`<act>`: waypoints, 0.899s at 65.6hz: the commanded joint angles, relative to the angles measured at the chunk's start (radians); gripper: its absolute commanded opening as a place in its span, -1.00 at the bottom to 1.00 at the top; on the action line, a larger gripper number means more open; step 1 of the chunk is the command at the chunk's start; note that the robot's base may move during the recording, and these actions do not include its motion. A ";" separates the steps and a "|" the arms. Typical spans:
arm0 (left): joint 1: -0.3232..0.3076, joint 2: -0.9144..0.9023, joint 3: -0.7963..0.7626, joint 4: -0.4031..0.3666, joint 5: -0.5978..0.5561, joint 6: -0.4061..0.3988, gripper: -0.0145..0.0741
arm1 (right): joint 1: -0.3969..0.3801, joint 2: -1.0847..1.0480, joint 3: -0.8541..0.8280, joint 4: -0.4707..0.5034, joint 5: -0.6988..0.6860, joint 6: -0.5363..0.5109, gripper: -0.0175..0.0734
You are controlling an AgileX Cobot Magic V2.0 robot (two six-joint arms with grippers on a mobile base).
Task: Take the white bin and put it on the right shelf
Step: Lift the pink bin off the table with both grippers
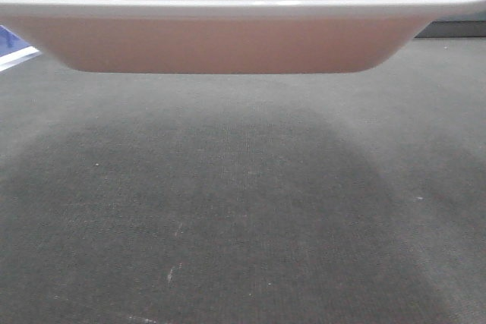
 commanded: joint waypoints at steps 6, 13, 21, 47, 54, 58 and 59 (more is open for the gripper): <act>-0.024 -0.019 -0.029 -0.164 0.204 0.006 -0.25 | 0.020 -0.025 -0.034 0.234 0.226 -0.016 0.31; -0.024 -0.019 -0.029 -0.164 0.204 0.006 -0.25 | 0.020 -0.025 -0.034 0.234 0.221 -0.016 0.31; -0.024 -0.019 -0.029 -0.164 0.204 0.006 -0.25 | 0.020 -0.025 -0.034 0.234 0.216 -0.016 0.31; -0.024 -0.019 -0.029 -0.164 0.200 0.006 -0.25 | 0.020 -0.025 -0.034 0.234 0.204 -0.016 0.31; -0.024 -0.019 -0.029 -0.164 0.200 0.006 -0.25 | 0.020 -0.025 -0.034 0.234 0.204 -0.016 0.31; -0.024 -0.019 -0.029 -0.164 0.200 0.006 -0.25 | 0.020 -0.025 -0.034 0.234 0.204 -0.016 0.31; -0.024 -0.019 -0.029 -0.164 0.200 0.006 -0.25 | 0.020 -0.025 -0.034 0.234 0.204 -0.016 0.31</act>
